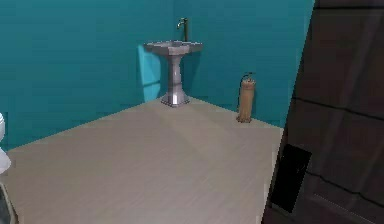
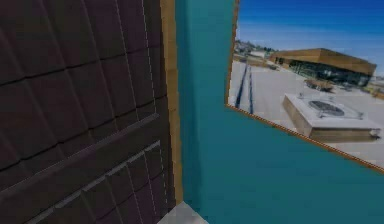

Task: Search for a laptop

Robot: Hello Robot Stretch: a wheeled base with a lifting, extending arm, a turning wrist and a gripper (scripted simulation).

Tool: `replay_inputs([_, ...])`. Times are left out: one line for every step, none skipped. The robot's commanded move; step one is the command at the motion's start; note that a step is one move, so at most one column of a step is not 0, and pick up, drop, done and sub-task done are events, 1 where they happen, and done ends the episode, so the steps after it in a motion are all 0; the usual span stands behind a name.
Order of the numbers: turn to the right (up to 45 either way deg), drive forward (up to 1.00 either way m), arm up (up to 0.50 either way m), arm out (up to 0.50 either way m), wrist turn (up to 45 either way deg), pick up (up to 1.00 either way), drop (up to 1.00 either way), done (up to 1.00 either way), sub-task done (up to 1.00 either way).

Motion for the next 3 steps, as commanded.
replay_inputs([-6.0,0.0,0.0,0.0,0.0,0.0,0.0,0.0,0.0])
replay_inputs([0.0,0.75,0.0,0.0,0.0,0.0,0.0,0.0,0.0])
replay_inputs([-39.0,0.0,0.0,0.0,0.0,0.0,0.0,0.0,0.0])
